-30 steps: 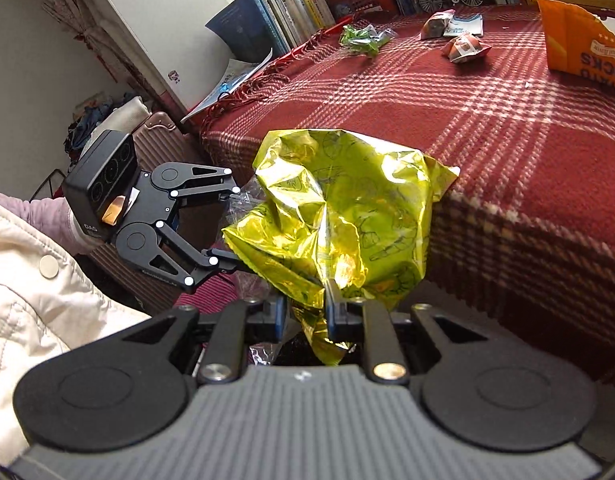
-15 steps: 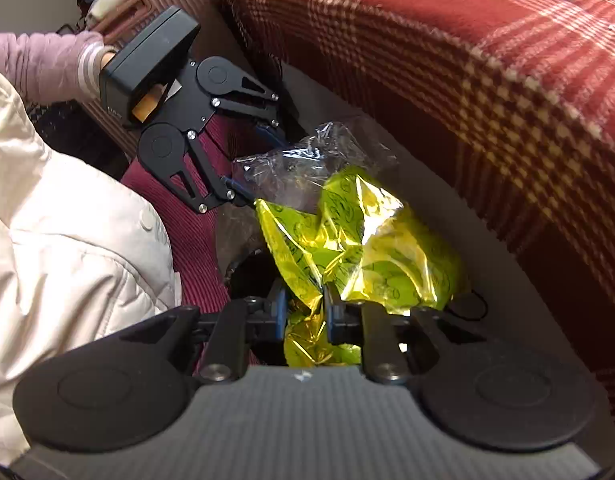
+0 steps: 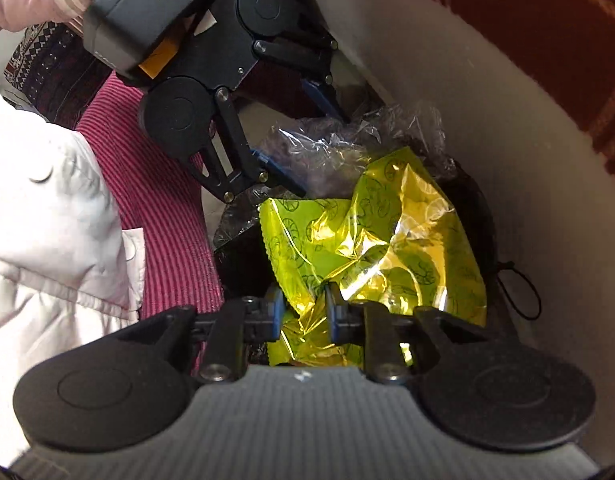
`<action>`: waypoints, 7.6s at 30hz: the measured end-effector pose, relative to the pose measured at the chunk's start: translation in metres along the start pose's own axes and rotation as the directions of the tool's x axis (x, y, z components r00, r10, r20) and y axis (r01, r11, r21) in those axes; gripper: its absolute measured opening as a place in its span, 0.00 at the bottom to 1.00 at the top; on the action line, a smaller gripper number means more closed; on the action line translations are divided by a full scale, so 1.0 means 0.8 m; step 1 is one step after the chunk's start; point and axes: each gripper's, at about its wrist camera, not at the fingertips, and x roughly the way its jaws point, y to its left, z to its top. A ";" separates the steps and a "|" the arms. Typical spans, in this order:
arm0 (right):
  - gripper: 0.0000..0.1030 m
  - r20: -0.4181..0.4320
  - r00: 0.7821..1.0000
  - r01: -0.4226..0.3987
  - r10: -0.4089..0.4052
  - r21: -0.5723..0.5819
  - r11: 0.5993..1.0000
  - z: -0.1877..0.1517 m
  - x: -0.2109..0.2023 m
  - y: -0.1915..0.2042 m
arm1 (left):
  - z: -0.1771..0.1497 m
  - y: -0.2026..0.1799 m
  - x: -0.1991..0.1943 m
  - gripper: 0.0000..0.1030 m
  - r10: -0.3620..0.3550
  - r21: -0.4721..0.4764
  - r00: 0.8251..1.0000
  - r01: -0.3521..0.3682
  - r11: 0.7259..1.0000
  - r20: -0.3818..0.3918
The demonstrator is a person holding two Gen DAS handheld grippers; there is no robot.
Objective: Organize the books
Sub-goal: 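Open both tools to drop the bag and foil wrapper into the bin, then bring both tools back over the blanket toward the remaining wrappers, then grasp the pink macaron packet with the left tool, then grasp the orange potato sticks box with the right tool while the left tool holds the macaron packet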
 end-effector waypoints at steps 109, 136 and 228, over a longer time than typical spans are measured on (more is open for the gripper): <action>1.00 0.284 0.264 0.414 -0.922 0.829 0.375 0.033 -0.322 -0.190 | 0.286 0.256 -0.176 0.93 0.536 -0.851 0.763 0.034 0.524 0.360; 0.90 0.412 0.316 0.311 -0.854 0.806 0.504 0.017 -0.322 -0.208 | 0.293 0.275 -0.172 0.52 0.504 -0.831 0.717 0.190 0.523 0.481; 0.10 0.488 0.280 0.483 -0.827 0.673 0.561 -0.007 -0.304 -0.068 | 0.125 0.152 -0.238 0.46 0.571 -0.692 0.647 -0.093 0.716 0.504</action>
